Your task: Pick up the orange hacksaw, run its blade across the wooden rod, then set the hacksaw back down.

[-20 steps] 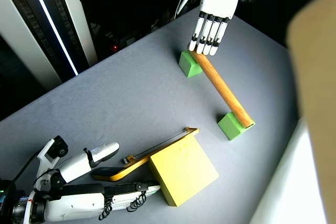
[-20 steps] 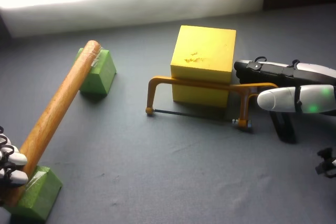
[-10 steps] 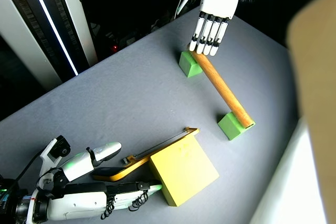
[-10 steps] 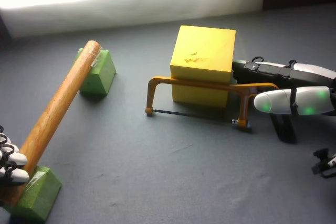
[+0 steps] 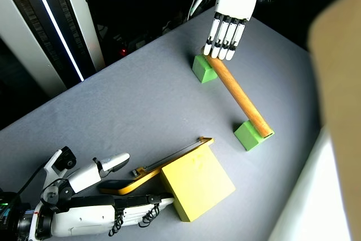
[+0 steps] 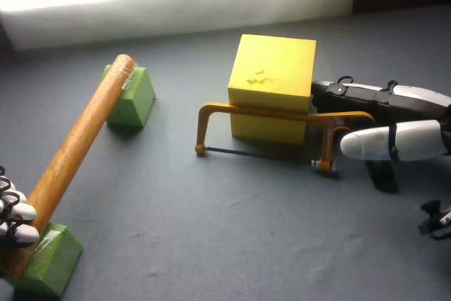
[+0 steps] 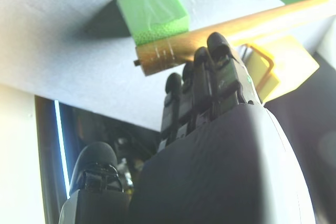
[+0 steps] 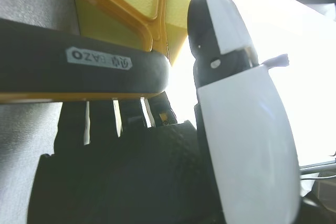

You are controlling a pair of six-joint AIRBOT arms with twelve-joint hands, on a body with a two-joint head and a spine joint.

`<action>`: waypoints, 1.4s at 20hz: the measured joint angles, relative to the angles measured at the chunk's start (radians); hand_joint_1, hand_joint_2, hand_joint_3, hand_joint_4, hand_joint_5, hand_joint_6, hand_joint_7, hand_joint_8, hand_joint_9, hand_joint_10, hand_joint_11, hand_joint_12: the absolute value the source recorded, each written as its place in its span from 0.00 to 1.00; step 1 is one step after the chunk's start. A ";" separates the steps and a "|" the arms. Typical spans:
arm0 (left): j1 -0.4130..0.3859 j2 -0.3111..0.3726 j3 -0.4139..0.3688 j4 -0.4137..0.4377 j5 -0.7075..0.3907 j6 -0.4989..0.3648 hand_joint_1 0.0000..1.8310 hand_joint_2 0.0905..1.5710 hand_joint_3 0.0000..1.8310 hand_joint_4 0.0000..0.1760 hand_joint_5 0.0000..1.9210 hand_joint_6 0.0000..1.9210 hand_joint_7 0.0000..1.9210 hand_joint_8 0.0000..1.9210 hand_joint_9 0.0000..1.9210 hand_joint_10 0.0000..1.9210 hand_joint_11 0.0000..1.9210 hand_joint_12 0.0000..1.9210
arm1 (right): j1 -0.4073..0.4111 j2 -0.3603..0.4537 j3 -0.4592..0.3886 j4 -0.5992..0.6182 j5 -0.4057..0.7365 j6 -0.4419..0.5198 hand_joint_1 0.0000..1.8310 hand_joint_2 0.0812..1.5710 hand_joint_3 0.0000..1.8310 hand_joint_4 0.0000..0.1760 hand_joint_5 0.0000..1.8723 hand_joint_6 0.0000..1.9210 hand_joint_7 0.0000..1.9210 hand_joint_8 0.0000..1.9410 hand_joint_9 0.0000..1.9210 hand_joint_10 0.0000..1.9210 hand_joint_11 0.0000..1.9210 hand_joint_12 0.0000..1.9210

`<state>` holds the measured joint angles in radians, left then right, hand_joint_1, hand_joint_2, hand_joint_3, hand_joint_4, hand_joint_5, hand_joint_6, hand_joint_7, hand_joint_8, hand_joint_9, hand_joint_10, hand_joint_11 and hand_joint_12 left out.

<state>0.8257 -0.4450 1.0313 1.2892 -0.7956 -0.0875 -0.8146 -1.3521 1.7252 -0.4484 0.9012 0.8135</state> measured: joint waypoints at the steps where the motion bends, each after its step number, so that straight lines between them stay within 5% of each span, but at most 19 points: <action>1: 0.000 0.000 0.000 0.000 0.000 0.000 0.00 0.75 0.00 0.00 0.07 0.00 0.05 0.00 0.05 0.00 0.00 0.18 | 0.000 0.000 0.000 0.000 0.000 0.000 0.53 0.71 0.01 0.00 0.04 0.00 0.05 0.00 0.06 0.00 0.00 0.21; 5: 0.000 0.000 0.000 -0.011 0.003 0.000 0.00 0.75 0.00 0.00 0.05 0.00 0.04 0.00 0.04 0.00 0.00 0.14 | -0.007 0.002 0.000 -0.002 0.007 -0.014 0.60 0.73 0.00 0.00 0.09 0.01 0.08 0.00 0.10 0.01 0.00 0.31; 9: 0.000 0.000 0.000 -0.018 0.003 0.007 0.00 0.75 0.00 0.00 0.08 0.01 0.05 0.00 0.05 0.00 0.00 0.18 | -0.007 0.006 0.002 -0.003 0.007 -0.018 0.68 0.75 0.00 0.00 0.15 0.01 0.16 0.01 0.21 0.02 0.01 0.58; 12: 0.000 0.000 -0.004 -0.020 0.006 0.008 0.00 0.75 0.00 0.00 0.08 0.01 0.05 0.00 0.05 0.00 0.00 0.18 | -0.013 0.008 0.002 -0.013 0.018 -0.019 0.69 0.75 0.00 0.00 0.16 0.00 0.17 0.01 0.22 0.01 0.00 0.60; 13: 0.000 0.000 -0.006 -0.022 0.005 0.008 0.00 0.75 0.00 0.00 0.07 0.00 0.04 0.00 0.05 0.00 0.00 0.17 | -0.014 0.008 0.002 -0.014 0.022 -0.019 0.69 0.73 0.00 0.00 0.27 0.02 0.30 0.02 0.33 0.05 0.12 0.62; 14: 0.000 0.000 -0.006 -0.023 0.003 0.008 0.00 0.75 0.00 0.00 0.07 0.00 0.04 0.00 0.05 0.00 0.00 0.17 | -0.014 0.008 0.002 -0.016 0.023 -0.020 0.69 0.73 0.00 0.00 0.27 0.02 0.30 0.02 0.33 0.05 0.12 0.62; 15: 0.000 0.000 -0.006 -0.024 0.003 0.008 0.00 0.75 0.00 0.00 0.07 0.00 0.04 0.00 0.05 0.00 0.00 0.18 | -0.014 0.010 0.002 -0.017 0.023 -0.019 0.73 0.74 0.00 0.00 0.32 0.54 0.42 0.50 0.44 0.56 0.30 0.61; 16: 0.000 0.000 -0.006 -0.025 0.004 0.008 0.00 0.75 0.00 0.00 0.08 0.00 0.05 0.00 0.05 0.00 0.00 0.20 | -0.014 0.011 0.002 -0.012 0.022 -0.020 0.74 0.75 0.00 0.00 0.34 0.64 0.43 0.64 0.46 0.71 0.39 0.68; 18: 0.000 0.000 -0.006 -0.025 0.003 0.010 0.00 0.75 0.00 0.00 0.07 0.00 0.05 0.00 0.05 0.00 0.00 0.22 | -0.014 0.014 0.002 -0.029 0.026 -0.020 0.74 0.76 0.00 0.00 0.35 0.61 0.39 0.70 0.44 0.76 0.45 0.75; 20: 0.000 0.000 -0.006 -0.030 0.002 0.011 0.00 0.75 0.00 0.00 0.08 0.00 0.06 0.00 0.06 0.00 0.00 0.23 | -0.014 0.013 0.000 -0.043 0.027 -0.011 0.75 0.73 0.00 0.00 0.42 0.52 0.43 0.65 0.48 0.72 0.50 0.75; 28: 0.000 0.000 -0.006 -0.042 0.000 0.016 0.00 0.75 0.00 0.00 0.08 0.00 0.06 0.00 0.06 0.00 0.00 0.23 | -0.013 0.013 0.000 -0.038 0.025 -0.028 0.75 0.71 0.00 0.00 0.44 0.50 0.46 0.57 0.50 0.69 0.54 0.71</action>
<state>0.8257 -0.4446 1.0252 1.2469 -0.7952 -0.0715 -0.8276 -1.3396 1.7248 -0.4862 0.9264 0.7853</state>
